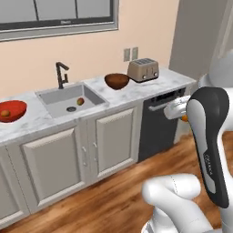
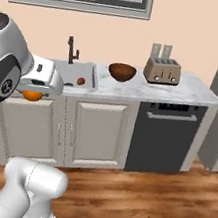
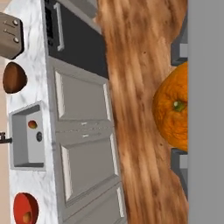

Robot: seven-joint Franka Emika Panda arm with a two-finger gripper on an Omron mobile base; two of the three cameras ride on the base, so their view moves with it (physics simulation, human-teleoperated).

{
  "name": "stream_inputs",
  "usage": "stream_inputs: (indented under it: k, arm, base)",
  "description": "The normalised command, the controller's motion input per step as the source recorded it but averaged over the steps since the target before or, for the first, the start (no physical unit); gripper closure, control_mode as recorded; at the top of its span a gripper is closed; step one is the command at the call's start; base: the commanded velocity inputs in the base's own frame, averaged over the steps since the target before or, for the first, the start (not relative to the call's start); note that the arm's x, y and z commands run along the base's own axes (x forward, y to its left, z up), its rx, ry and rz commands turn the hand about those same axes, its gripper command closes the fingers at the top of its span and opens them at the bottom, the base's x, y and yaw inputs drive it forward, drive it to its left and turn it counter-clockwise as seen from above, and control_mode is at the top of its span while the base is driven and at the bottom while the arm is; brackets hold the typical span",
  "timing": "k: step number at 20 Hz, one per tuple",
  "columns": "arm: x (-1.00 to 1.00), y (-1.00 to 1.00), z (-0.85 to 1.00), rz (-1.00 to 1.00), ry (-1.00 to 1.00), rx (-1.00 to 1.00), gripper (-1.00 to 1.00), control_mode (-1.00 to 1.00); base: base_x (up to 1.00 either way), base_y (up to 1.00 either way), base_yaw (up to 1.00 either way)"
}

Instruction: Pick the tangerines from the cabinet and place them in one bowl. Pick the mango from the sink and place it in the other bowl.

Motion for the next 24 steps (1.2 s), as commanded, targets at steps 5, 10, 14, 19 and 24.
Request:
stream_inputs:
  k: [5,10,14,19,24]
  arm:
    - [0.0,0.0,0.0,0.0,0.0,0.0,1.0,1.0]
    - [0.0,0.0,0.0,0.0,0.0,0.0,1.0,1.0]
    - [0.0,0.0,0.0,0.0,0.0,0.0,1.0,1.0]
    - [0.0,0.0,0.0,0.0,0.0,0.0,1.0,1.0]
    - [0.0,0.0,0.0,0.0,0.0,0.0,1.0,1.0]
  base:
    - [0.0,0.23,0.48]
    - [0.0,0.25,0.48]
    - [0.0,0.28,0.46]
    - [0.0,0.38,0.41]
    - [0.19,0.05,0.04]
